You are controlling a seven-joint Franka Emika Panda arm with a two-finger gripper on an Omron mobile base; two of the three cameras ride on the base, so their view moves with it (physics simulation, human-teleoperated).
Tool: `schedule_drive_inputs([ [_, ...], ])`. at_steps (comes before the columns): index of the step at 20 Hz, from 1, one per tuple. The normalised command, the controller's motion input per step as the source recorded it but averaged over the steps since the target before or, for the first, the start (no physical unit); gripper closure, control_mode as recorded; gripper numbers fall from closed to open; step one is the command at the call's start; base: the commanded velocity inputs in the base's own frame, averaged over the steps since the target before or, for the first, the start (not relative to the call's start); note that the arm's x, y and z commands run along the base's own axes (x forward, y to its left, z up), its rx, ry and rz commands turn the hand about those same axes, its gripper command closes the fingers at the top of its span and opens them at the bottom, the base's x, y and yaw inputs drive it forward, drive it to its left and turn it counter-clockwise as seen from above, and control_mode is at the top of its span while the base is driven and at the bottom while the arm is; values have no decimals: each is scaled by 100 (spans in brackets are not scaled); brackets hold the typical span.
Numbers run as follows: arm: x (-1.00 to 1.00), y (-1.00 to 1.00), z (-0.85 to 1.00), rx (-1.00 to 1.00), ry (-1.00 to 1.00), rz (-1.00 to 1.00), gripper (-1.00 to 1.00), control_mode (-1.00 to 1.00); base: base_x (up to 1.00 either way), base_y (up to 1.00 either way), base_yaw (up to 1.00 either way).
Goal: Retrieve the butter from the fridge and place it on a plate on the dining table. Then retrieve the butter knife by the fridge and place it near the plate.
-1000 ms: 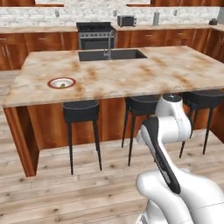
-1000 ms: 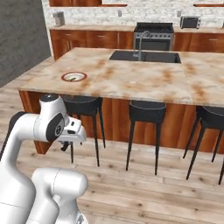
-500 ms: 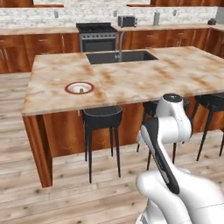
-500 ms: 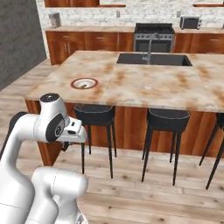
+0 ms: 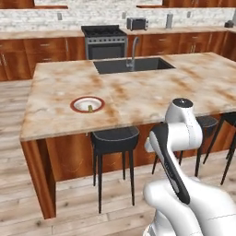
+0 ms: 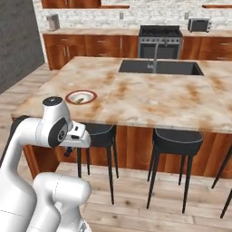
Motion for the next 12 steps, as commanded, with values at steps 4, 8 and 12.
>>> schedule_drive_inputs([
  [4,0,0,0,0,0,0,100,100,90,5,0],
  [8,0,0,0,0,0,0,100,100,86,1,0],
  [12,0,0,0,0,0,0,100,100,64,14,0],
])
